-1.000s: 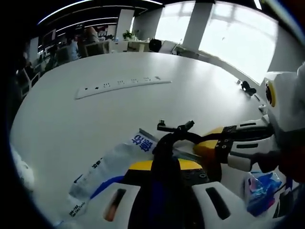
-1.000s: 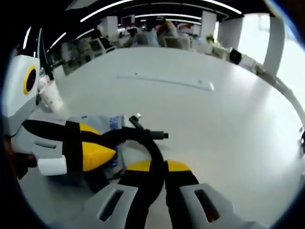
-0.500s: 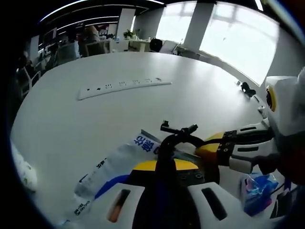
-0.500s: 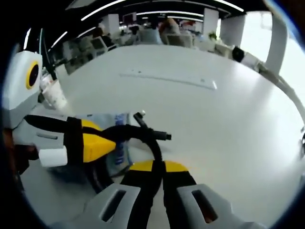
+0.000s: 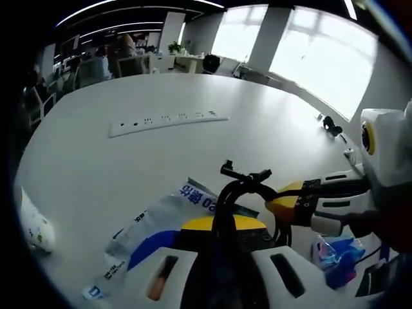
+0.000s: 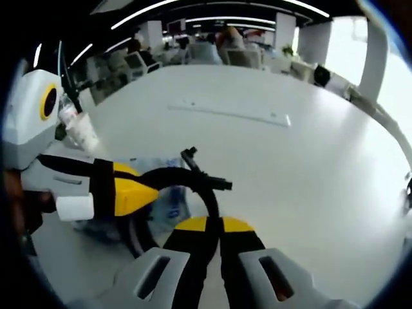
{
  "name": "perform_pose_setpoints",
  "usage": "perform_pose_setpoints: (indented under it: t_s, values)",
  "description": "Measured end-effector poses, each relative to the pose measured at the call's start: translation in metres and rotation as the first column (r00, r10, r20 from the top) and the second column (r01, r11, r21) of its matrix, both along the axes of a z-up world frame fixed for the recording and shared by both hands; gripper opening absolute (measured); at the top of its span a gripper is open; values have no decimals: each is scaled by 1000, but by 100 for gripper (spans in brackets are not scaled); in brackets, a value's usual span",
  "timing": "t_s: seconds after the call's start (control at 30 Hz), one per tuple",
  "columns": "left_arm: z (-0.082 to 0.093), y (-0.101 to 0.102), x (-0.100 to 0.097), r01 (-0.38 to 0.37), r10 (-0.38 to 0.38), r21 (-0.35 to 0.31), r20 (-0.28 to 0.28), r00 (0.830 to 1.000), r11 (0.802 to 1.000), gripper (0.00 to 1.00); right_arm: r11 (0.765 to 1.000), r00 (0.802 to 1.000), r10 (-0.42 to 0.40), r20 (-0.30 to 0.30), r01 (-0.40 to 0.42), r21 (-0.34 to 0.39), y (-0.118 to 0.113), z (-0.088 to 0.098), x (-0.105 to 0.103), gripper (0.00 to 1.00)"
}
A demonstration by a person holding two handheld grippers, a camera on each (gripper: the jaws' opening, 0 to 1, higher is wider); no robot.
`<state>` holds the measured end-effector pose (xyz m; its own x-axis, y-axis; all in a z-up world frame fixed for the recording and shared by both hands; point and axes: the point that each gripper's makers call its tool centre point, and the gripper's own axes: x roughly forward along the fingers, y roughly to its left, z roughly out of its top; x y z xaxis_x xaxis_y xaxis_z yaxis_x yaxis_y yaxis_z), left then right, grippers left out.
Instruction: Arrange the tabletop items into an orderly group along one side of the table until the central work area is clear of visible clutter.
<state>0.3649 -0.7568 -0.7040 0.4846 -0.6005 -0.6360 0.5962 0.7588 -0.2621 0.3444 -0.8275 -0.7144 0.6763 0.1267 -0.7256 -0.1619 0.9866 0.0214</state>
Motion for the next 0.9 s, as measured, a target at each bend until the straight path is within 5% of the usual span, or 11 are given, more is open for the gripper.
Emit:
perform_pose_setpoints:
  t_s: [0.9]
  values:
    - [24, 20, -33, 86, -90, 44, 77, 993, 995, 6, 1000, 1000, -2, 10, 3, -7, 25, 20, -38, 2]
